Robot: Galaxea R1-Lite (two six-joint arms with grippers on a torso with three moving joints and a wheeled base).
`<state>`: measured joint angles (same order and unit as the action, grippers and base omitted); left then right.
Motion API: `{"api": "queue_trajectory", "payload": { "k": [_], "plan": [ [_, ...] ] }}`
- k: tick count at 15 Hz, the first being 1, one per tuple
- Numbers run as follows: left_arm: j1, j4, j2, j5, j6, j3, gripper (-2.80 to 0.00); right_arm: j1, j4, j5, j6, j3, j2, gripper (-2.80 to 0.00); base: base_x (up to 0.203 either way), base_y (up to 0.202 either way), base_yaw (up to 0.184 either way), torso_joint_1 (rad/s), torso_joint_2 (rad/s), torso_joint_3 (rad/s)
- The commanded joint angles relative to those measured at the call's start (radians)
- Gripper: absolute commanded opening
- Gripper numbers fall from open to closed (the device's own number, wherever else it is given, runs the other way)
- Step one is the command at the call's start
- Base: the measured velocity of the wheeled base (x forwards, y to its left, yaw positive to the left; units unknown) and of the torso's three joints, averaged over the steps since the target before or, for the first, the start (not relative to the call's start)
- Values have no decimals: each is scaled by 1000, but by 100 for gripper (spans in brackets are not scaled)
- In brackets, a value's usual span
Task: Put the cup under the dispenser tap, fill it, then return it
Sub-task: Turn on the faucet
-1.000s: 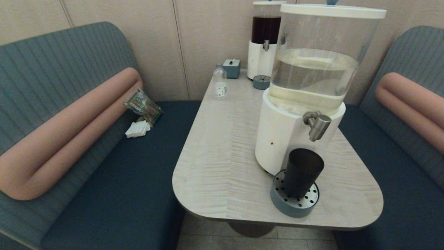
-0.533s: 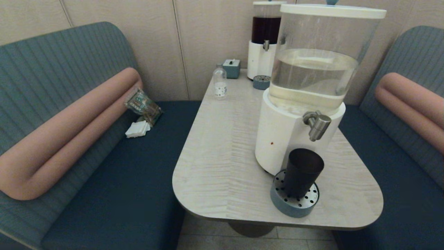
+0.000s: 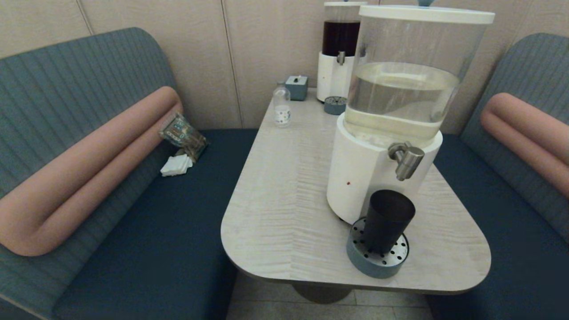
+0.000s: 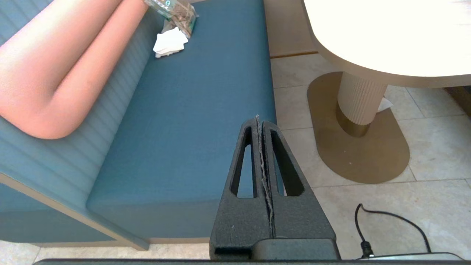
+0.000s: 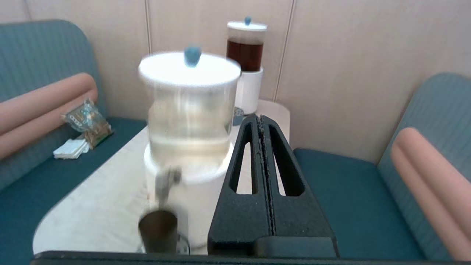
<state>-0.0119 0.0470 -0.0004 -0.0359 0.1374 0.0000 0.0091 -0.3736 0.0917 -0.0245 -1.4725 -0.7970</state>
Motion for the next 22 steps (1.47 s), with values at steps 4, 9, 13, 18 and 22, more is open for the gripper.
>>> {"api": "queue_trajectory", "payload": {
  "k": [4,9,13,18,22],
  "plan": [
    [0,1,2,-1,1,0,-280,50,-481,-2,4,-456,-625,-280,0,0,0,0,0,0],
    [0,1,2,-1,1,0,-280,95,-603,183,-4,-412,-742,-280,0,0,0,0,0,0],
    [0,1,2,0,1,0,-280,132,-576,186,-2,-370,-743,-280,0,0,0,0,0,0],
    [0,-1,2,-1,1,0,-280,149,-400,179,-70,-198,-736,-280,0,0,0,0,0,0],
    [0,0,2,0,1,0,-280,170,-316,177,-97,-185,-773,-280,0,0,0,0,0,0]
  ]
}}
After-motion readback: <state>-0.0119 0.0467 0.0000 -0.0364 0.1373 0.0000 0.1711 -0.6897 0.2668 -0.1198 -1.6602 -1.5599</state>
